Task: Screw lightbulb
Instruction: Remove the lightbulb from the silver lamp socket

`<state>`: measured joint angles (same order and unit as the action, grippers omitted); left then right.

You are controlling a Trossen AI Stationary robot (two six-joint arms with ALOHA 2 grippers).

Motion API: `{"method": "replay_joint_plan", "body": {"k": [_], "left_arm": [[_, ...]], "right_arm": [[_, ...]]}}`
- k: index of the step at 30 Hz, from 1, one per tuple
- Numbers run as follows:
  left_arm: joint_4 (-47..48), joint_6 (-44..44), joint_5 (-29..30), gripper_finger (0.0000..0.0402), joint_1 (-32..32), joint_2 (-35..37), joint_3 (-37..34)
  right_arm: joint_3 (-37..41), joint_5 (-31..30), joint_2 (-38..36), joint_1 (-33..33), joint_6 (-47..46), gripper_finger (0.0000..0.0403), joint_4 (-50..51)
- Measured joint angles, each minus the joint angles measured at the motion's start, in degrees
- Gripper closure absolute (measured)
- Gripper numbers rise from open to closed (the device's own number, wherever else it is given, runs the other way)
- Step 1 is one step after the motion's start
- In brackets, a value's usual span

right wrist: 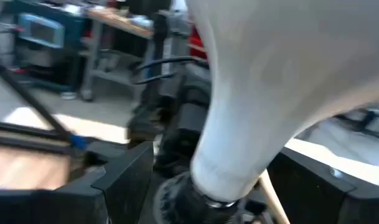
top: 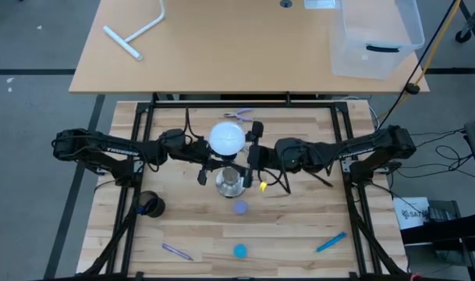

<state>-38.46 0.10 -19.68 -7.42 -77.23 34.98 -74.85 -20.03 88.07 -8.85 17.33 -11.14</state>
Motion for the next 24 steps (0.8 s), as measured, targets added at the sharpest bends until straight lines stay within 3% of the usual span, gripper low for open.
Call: {"method": "replay_joint_plan", "body": {"k": [4, 18, 24], "left_arm": [[0.0, 0.0, 0.0, 0.0327, 0.0, 0.0, 0.0], [0.0, -0.6, 0.1, 0.0327, 0.0, 0.0, 0.0], [0.0, -0.7, 0.1, 0.0327, 0.0, 0.0, 0.0]], "right_arm": [[0.0, -6.9, 1.5, -0.8, 2.2, 0.0106, -5.2], [0.0, -8.0, 8.5, -1.0, 5.3, 0.0109, -30.4], [0.0, -8.0, 8.5, -0.9, 5.7, 0.0166, -31.4]]}}
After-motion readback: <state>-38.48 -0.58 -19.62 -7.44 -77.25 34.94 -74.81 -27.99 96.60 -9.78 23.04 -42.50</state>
